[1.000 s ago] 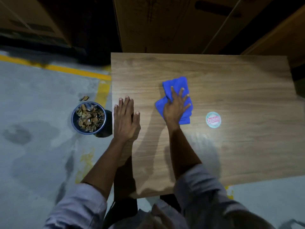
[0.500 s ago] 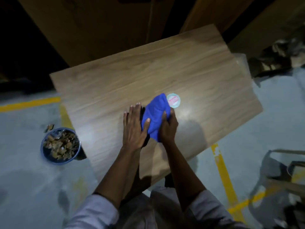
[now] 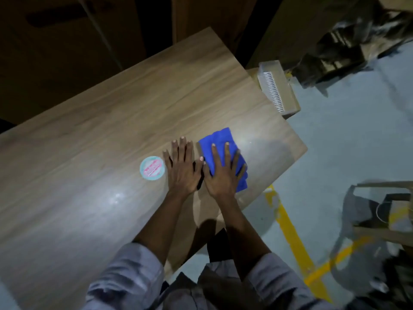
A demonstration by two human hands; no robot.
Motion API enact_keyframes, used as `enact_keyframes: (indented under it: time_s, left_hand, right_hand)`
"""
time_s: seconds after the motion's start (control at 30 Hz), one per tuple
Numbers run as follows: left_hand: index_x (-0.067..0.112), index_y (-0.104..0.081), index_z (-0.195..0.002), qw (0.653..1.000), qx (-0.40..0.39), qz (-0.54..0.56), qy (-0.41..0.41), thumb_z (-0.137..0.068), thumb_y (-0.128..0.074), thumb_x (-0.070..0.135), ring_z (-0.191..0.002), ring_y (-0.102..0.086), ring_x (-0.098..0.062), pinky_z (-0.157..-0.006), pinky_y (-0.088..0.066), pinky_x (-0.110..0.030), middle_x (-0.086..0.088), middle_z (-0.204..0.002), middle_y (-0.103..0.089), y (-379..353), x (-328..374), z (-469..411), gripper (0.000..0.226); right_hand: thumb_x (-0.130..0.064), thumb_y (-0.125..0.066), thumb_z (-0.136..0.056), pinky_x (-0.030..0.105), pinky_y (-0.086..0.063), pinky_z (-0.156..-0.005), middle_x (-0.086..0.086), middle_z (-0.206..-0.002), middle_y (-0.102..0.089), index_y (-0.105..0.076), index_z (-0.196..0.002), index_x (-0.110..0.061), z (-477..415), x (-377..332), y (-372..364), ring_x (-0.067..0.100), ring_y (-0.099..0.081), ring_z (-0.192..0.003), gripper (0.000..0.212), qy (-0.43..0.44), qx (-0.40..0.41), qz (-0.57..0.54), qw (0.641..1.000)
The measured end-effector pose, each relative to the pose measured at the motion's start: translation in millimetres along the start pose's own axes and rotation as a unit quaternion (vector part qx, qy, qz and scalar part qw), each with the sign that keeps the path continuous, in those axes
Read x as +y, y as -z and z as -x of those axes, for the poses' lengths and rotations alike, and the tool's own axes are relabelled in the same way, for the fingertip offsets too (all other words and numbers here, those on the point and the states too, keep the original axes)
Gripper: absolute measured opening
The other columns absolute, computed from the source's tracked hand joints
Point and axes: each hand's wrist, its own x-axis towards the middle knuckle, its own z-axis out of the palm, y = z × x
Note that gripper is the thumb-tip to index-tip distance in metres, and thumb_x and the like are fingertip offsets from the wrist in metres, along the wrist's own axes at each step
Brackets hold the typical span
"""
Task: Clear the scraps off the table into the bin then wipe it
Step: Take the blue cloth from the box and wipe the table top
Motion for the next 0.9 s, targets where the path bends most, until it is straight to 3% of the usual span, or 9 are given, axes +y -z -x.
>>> enact_keyframes:
  time_s: [0.1,0.3,0.4,0.5,0.63,0.8,0.9]
  left_hand:
    - [0.011,-0.036,-0.158,0.999,0.046,0.013,0.02,-0.1,-0.032,0.053,-0.159,-0.01,-0.032,-0.126,0.001,-0.051,-0.009,-0.17,-0.02,-11.6,26.2,-34.4,0.072]
    - [0.01,-0.033,-0.159,0.994,0.077,0.067,0.044,-0.102,-0.029,0.052,-0.159,-0.008,-0.026,-0.127,0.0,-0.043,-0.006,-0.17,-0.021,-14.0,39.2,-77.8,0.071]
    - [0.012,-0.03,-0.161,0.992,0.084,0.083,0.052,-0.105,-0.026,0.049,-0.16,-0.006,-0.021,-0.129,0.001,-0.042,-0.004,-0.171,-0.02,-14.0,36.4,-82.7,0.067]
    - [0.009,-0.032,-0.16,0.983,0.103,0.139,0.063,-0.107,-0.026,0.045,-0.159,-0.011,-0.02,-0.129,-0.004,-0.046,-0.007,-0.169,-0.024,-13.6,34.1,-78.2,0.064]
    - [0.009,-0.031,-0.16,0.98,0.09,0.167,0.067,-0.105,-0.038,0.049,-0.159,-0.009,-0.02,-0.13,-0.002,-0.041,-0.007,-0.169,-0.023,-9.8,30.3,-70.5,0.069]
    - [0.01,-0.032,-0.159,0.989,0.114,0.074,0.053,-0.102,-0.049,0.047,-0.159,-0.008,-0.025,-0.128,-0.002,-0.043,-0.009,-0.17,-0.019,-19.7,35.6,-71.7,0.07]
    - [0.008,-0.027,-0.161,0.99,0.124,0.039,0.062,-0.101,-0.049,0.045,-0.159,-0.007,-0.029,-0.128,-0.004,-0.048,-0.011,-0.171,-0.016,-28.5,44.4,-67.0,0.074]
  right_hand:
    - [-0.069,-0.041,-0.096,0.065,-0.005,-0.121,-0.001,-0.172,-0.011,-0.025,-0.16,-0.04,-55.5,26.0,3.3,0.042,-0.007,-0.157,0.072,-0.045,0.041,0.003,0.998]
    - [-0.062,-0.03,-0.101,0.062,-0.011,-0.123,0.009,-0.171,-0.015,-0.024,-0.162,-0.031,-172.5,20.6,9.2,0.046,-0.01,-0.155,0.069,-0.003,0.028,-0.012,1.0]
    - [-0.056,-0.04,-0.101,0.06,-0.012,-0.125,0.008,-0.169,-0.023,-0.035,-0.159,-0.031,-196.6,-12.4,3.1,0.045,-0.017,-0.154,0.064,0.095,0.026,-0.03,0.995]
    - [-0.042,-0.054,-0.099,0.059,-0.019,-0.124,0.008,-0.164,-0.036,-0.048,-0.152,-0.028,-178.2,-29.4,-1.6,0.043,-0.025,-0.153,0.056,0.242,0.016,-0.084,0.967]
    - [-0.029,-0.059,-0.099,0.052,-0.014,-0.127,0.004,-0.164,-0.036,-0.049,-0.152,-0.027,-149.8,34.3,11.4,0.035,-0.022,-0.155,0.054,0.303,-0.012,-0.111,0.946]
    - [-0.031,-0.049,-0.099,0.053,-0.019,-0.126,0.005,-0.164,-0.036,-0.048,-0.153,-0.026,-204.2,43.6,22.6,0.037,-0.025,-0.154,0.055,0.227,-0.018,-0.084,0.97]
    - [-0.03,-0.048,-0.096,0.053,-0.014,-0.127,0.005,-0.168,-0.026,-0.035,-0.159,-0.028,-204.0,32.1,21.6,0.039,-0.019,-0.155,0.064,0.22,-0.043,0.012,0.975]
